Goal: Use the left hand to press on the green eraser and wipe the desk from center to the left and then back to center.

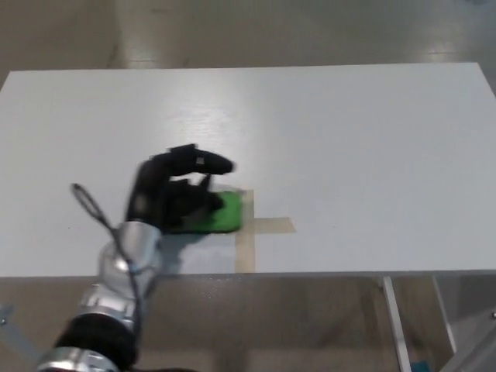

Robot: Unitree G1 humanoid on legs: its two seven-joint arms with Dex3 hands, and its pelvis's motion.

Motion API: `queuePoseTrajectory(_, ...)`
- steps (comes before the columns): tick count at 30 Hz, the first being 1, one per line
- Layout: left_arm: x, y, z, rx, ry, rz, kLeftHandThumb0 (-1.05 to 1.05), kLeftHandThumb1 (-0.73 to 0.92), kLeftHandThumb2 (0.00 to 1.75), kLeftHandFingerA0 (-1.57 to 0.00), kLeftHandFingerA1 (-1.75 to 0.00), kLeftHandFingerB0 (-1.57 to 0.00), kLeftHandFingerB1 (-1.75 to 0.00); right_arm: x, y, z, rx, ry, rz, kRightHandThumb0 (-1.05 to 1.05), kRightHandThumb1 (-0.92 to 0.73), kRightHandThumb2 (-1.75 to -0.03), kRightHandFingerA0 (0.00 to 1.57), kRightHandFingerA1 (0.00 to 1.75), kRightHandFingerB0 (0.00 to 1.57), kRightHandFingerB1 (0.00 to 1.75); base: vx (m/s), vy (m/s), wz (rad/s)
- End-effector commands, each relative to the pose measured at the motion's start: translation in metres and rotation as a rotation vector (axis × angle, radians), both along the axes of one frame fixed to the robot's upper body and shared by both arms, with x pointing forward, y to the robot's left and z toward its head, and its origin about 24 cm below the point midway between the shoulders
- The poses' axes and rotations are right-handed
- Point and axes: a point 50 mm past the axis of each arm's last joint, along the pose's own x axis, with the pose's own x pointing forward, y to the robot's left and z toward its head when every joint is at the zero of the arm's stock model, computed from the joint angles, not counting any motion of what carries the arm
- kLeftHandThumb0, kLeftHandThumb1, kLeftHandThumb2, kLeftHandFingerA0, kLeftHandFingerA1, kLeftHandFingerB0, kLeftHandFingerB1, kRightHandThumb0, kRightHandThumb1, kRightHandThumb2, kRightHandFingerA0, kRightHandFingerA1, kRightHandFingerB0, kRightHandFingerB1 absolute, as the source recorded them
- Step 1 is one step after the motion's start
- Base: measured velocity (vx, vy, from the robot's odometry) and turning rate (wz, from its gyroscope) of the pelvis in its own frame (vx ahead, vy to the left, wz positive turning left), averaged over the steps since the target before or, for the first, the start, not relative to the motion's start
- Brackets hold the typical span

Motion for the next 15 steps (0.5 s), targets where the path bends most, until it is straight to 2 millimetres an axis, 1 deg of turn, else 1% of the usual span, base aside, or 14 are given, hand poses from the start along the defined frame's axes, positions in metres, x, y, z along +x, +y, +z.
queuePoseTrajectory(1, -0.022, 0.048, -0.031, 0.051, 0.169, 0.095, -0.15, 0.85, 0.65, -0.92, -0.87, -0.9, -0.81, -0.001, 0.001, -0.003, 0.025, 0.011, -0.015, -0.23, -0.71, -0.6, 0.71, 0.53, 0.56, 0.49, 0.0, 0.0, 0.0)
queuePoseTrajectory(2, -0.023, 0.056, -0.03, 0.056, 0.166, 0.111, -0.16, 0.86, 0.64, -0.93, -0.86, -0.91, -0.82, -0.001, 0.001, -0.003, 0.02, 0.012, -0.015, -0.24, -0.71, -0.6, 0.71, 0.53, 0.57, 0.49, 0.0, 0.0, 0.0)
queuePoseTrajectory(3, -0.025, 0.075, -0.025, 0.067, 0.165, 0.154, -0.16, 0.85, 0.65, -0.93, -0.86, -0.92, -0.78, 0.0, 0.0, -0.003, 0.02, 0.01, -0.019, -0.23, -0.71, -0.6, 0.71, 0.53, 0.56, 0.49, 0.0, 0.0, 0.0)
queuePoseTrajectory(6, -0.029, 0.098, -0.02, 0.066, 0.168, 0.202, -0.15, 0.85, 0.65, -0.92, -0.85, -0.91, -0.77, 0.0, 0.0, -0.003, 0.028, 0.002, -0.027, -0.24, -0.71, -0.6, 0.71, 0.53, 0.57, 0.49, 0.0, 0.0, 0.0)
queuePoseTrajectory(7, -0.033, 0.112, -0.017, 0.034, 0.171, 0.234, -0.14, 0.87, 0.66, -0.92, -0.85, -0.91, -0.76, 0.0, 0.0, -0.003, 0.033, -0.004, -0.034, -0.23, -0.71, -0.6, 0.71, 0.53, 0.57, 0.5, 0.0, 0.0, 0.0)
queuePoseTrajectory(8, -0.035, 0.122, -0.015, 0.003, 0.172, 0.256, -0.14, 0.87, 0.66, -0.92, -0.85, -0.91, -0.76, 0.001, 0.0, -0.003, 0.035, -0.009, -0.036, -0.23, -0.71, -0.6, 0.71, 0.53, 0.57, 0.5, 0.0, 0.0, 0.0)
queuePoseTrajectory(10, -0.037, 0.128, -0.015, -0.012, 0.175, 0.271, -0.14, 0.88, 0.66, -0.92, -0.86, -0.9, -0.76, 0.0, 0.0, -0.003, 0.033, -0.005, -0.034, -0.23, -0.71, -0.6, 0.71, 0.53, 0.57, 0.5, 0.0, 0.0, 0.0)
queuePoseTrajectory(11, -0.039, 0.134, -0.013, -0.013, 0.177, 0.286, -0.15, 0.88, 0.66, -0.91, -0.87, -0.88, -0.75, 0.0, 0.0, -0.003, 0.033, -0.002, -0.034, -0.23, -0.71, -0.6, 0.71, 0.54, 0.57, 0.49, 0.0, 0.0, 0.0)
queuePoseTrajectory(13, -0.041, 0.137, -0.013, -0.012, 0.179, 0.294, -0.15, 0.88, 0.66, -0.91, -0.87, -0.88, -0.75, 0.0, 0.0, -0.004, 0.034, -0.002, -0.035, -0.23, -0.71, -0.6, 0.71, 0.54, 0.57, 0.49, 0.0, 0.0, 0.0)
queuePoseTrajectory(14, -0.044, 0.146, -0.011, 0.008, 0.181, 0.318, -0.17, 0.87, 0.65, -0.91, -0.88, -0.87, -0.76, -0.001, 0.0, -0.003, 0.033, 0.004, -0.032, -0.23, -0.71, -0.6, 0.71, 0.53, 0.57, 0.49, 0.0, 0.0, 0.0)
queuePoseTrajectory(15, -0.045, 0.147, -0.011, 0.013, 0.181, 0.323, -0.17, 0.87, 0.65, -0.91, -0.88, -0.87, -0.76, -0.001, -0.001, -0.003, 0.033, 0.005, -0.031, -0.23, -0.71, -0.6, 0.71, 0.53, 0.57, 0.49, 0.0, 0.0, 0.0)
